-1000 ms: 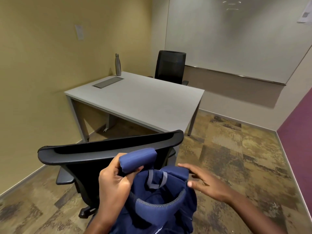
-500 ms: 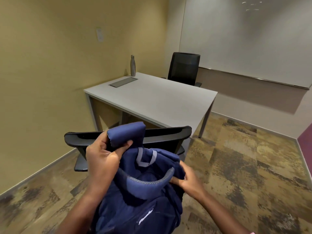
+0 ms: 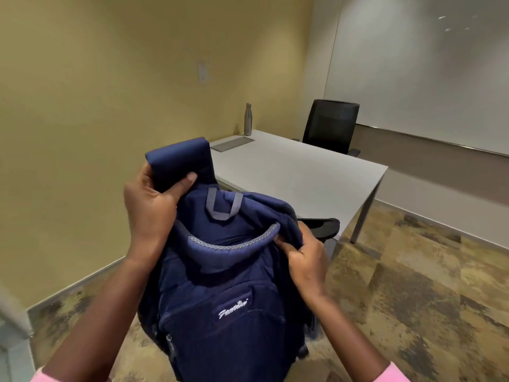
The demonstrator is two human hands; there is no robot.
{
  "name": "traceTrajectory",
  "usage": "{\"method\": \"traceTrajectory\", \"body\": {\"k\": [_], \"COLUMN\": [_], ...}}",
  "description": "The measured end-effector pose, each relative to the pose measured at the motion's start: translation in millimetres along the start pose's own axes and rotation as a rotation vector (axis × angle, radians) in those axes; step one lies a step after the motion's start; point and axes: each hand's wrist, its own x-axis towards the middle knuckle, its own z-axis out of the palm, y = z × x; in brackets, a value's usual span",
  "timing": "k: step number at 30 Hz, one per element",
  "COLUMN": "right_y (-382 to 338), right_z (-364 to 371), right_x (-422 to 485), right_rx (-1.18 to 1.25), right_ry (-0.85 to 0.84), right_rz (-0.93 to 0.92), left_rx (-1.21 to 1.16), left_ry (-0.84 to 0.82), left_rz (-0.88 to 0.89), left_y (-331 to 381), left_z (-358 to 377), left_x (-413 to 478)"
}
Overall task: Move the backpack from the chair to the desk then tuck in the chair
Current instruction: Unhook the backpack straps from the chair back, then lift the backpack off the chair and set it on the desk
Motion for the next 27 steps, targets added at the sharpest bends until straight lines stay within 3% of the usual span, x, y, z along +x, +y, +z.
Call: {"method": "traceTrajectory", "body": {"k": [8, 17, 20, 24, 27], "right_y": [-44, -72, -85, -103, -118], "right_z": [31, 88, 109, 144, 171], "right_x": [18, 15, 14, 13, 13], "right_rx": [-0.064, 0.012, 0.066, 0.135, 0.172], "right_ry": [0.038, -0.050, -0.090, -0.177, -0.243], "right_rz": [-0.063, 0.040, 0.043, 0.051, 0.040], "left_rx": [0.060, 0.255, 0.293, 0.265, 0.378], "left_ry": [0.043, 0.090, 0.121, 0.310, 0.415], "left_rz": [-0.041, -0.054, -0.122, -0.374, -0.431], "left_y": [-20, -63, -85, -118, -124], "left_z": [-36, -119, -155, -198, -223], "left_x": [33, 14, -16, -34, -17]}}
